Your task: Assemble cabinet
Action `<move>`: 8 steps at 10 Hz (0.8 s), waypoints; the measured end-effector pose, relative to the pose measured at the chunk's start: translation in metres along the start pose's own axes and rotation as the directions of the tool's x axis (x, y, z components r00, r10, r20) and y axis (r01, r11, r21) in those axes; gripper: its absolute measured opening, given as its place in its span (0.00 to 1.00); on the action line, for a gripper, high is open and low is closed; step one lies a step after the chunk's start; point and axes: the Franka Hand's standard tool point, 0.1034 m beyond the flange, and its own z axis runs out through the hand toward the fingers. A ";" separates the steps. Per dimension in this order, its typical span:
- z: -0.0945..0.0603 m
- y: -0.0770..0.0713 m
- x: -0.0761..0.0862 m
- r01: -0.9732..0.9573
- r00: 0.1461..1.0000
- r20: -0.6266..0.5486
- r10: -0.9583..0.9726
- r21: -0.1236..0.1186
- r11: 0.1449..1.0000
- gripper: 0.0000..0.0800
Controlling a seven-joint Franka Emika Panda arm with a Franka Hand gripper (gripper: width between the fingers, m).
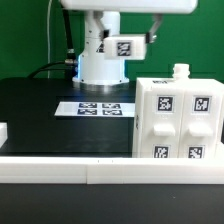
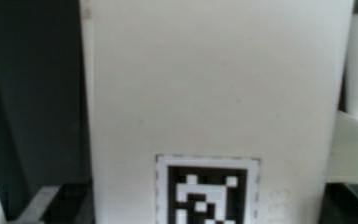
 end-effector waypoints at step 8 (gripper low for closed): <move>-0.008 -0.047 0.028 -0.016 1.000 0.026 0.017 -0.021 1.000 0.70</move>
Offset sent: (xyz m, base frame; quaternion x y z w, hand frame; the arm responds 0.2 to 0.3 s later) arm 0.0329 0.0339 0.0118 -0.0337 -0.0252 0.0456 0.9981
